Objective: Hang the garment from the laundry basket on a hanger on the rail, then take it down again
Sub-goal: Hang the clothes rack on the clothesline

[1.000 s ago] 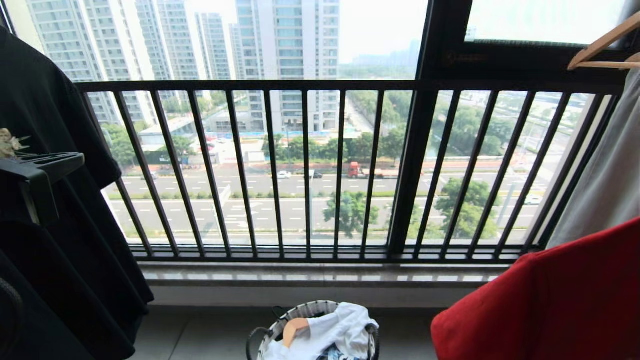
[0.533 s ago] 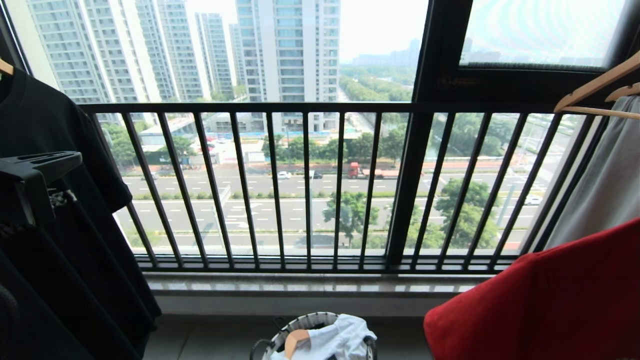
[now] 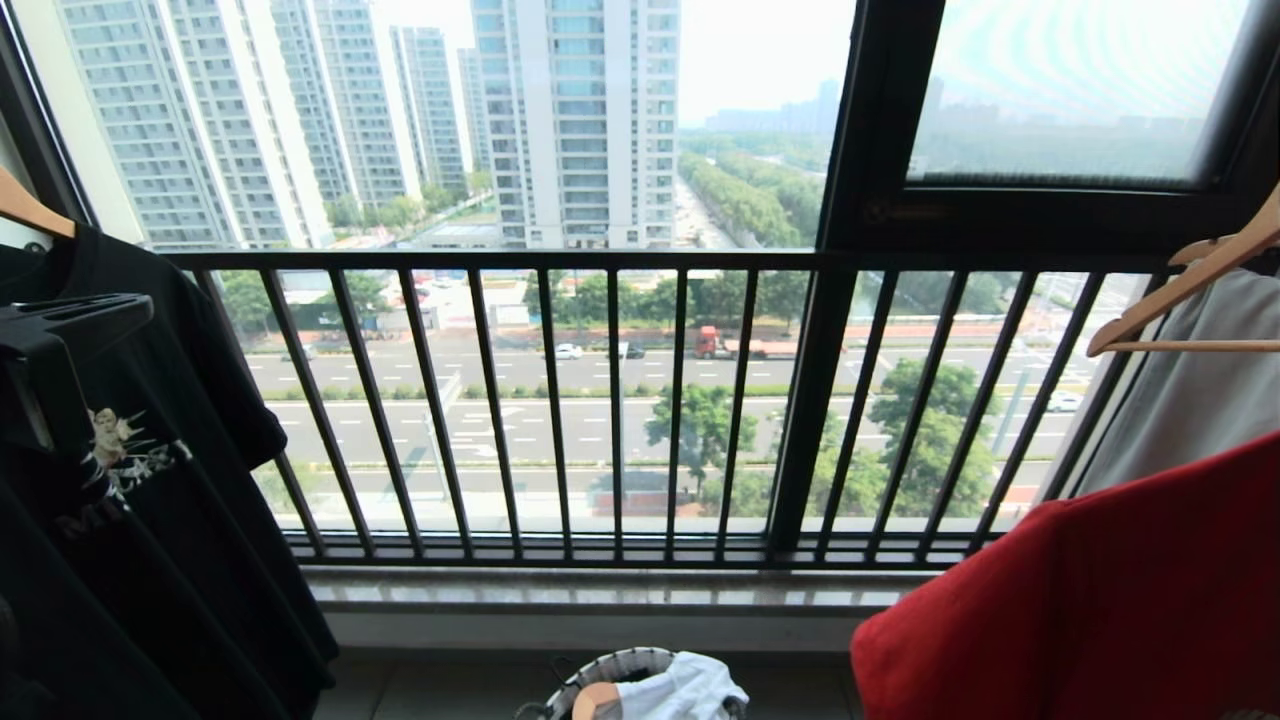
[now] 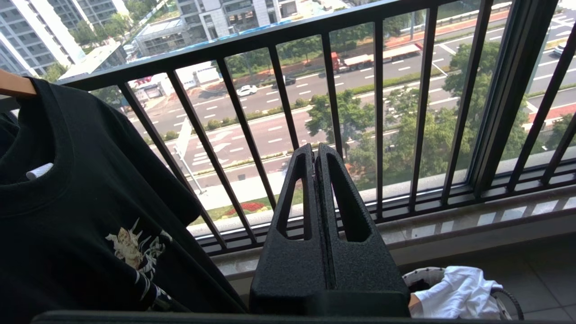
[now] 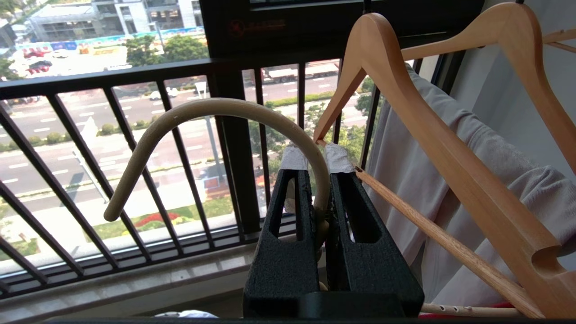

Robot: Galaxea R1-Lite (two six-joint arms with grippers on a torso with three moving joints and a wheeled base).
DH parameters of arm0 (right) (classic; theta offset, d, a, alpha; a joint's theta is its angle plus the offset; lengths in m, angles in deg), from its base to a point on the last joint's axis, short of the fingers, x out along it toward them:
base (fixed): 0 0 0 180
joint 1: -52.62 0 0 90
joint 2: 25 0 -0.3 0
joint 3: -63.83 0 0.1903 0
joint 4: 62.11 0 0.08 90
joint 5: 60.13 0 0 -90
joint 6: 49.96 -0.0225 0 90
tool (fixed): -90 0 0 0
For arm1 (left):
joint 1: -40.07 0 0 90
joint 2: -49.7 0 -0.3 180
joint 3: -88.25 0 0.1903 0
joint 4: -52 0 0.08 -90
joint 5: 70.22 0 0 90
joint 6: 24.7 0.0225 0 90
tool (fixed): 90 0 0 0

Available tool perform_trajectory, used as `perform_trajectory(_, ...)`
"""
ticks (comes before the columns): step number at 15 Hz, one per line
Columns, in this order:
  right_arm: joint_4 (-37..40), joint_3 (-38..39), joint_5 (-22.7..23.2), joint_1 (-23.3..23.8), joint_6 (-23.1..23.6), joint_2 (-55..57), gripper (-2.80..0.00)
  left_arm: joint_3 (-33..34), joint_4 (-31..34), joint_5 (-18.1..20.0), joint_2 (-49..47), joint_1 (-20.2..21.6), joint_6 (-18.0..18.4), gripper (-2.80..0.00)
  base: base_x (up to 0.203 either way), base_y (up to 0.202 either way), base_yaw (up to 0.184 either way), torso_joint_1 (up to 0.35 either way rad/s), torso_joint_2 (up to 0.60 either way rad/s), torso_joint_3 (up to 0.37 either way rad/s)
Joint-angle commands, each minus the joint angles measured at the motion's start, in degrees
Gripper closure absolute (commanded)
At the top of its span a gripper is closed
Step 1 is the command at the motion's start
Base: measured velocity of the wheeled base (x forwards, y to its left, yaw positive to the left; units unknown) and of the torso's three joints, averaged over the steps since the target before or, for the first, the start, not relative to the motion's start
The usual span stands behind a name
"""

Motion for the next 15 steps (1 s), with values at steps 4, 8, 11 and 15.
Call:
perform_trajectory(4,0.2,1.1,-0.1,0.0,-0.1,-0.1,0.0,0.0,-0.2,0.1,0.6,-0.1,0.1,0.0,0.0,0.0,0.0,0.182,-0.38,-0.202)
perform_trajectory(8,0.2,1.5,-0.1,0.0,-0.1,-0.5,0.0,0.0,-0.4,0.1,0.7,-0.1,-0.2,0.0,0.0,0.0,0.0,0.159,-0.33,-0.179)
perform_trajectory(11,0.2,2.0,-0.1,0.0,-0.2,-0.7,0.0,0.0,-0.4,0.1,0.7,-0.1,-0.2,0.0,0.0,0.0,0.0,0.155,-0.32,-0.173)
perform_trajectory(15,0.2,2.0,0.2,-0.1,-0.4,-1.7,0.0,-0.3,-0.4,0.1,0.8,-0.2,-0.2,0.0,0.0,0.0,0.0,0.058,-0.12,-0.064)
